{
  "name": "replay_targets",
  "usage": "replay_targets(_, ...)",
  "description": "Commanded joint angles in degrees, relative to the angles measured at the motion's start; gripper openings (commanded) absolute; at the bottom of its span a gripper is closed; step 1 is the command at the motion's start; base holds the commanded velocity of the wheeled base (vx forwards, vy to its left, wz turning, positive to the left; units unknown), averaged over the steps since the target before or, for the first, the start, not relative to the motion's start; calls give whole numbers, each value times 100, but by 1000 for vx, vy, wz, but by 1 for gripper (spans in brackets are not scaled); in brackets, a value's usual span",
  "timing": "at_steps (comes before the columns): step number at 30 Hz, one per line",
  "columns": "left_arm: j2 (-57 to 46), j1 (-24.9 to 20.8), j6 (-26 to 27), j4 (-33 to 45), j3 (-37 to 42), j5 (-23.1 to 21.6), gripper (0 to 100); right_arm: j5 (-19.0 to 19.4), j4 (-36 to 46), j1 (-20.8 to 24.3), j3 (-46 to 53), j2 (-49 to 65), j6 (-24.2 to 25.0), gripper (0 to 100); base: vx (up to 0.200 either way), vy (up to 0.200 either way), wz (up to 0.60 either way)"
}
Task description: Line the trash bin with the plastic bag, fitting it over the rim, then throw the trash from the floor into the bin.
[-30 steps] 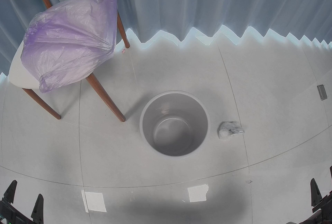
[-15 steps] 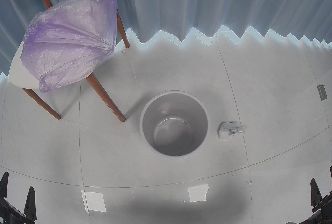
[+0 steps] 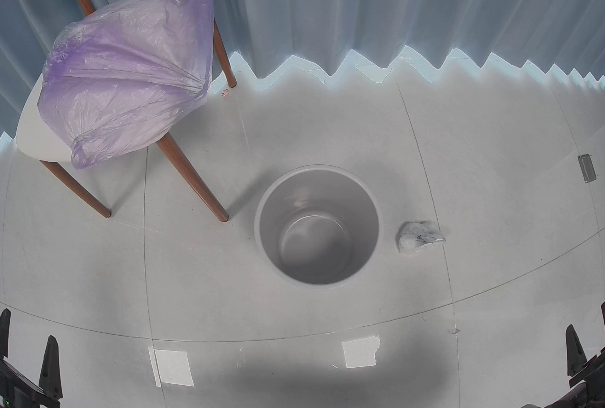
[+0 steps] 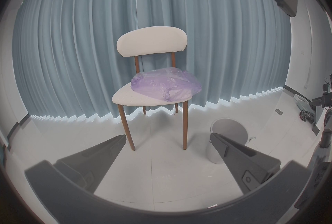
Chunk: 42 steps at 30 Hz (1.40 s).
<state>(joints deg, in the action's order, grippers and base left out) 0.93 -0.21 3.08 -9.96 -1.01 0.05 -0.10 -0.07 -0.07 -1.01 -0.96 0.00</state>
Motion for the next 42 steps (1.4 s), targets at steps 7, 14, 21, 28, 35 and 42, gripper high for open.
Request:
replay_targets(7,-93,3,26,-314,101,57,100,1,-1,-1,101,96,0,100,0,0,0)
replay_targets(14,-93,3,351,-419,101,145,100,1,-1,-1,101,96,0,100,0,0,0)
replay_targets(21,-31,12,412,-366,-259,-515,100,1,-1,-1,101,96,0,100,0,0,0)
replay_targets(28,760,21,456,-375,-707,-752,100,1,-1,-1,101,96,0,100,0,0,0)
replay_targets(35,2166,-14,1019,-393,-1437,-1042,100,1,-1,-1,101,96,0,100,0,0,0)
replay_targets(42,3256,-85,1080,-410,-1973,-1314,100,1,-1,-1,101,96,0,100,0,0,0)
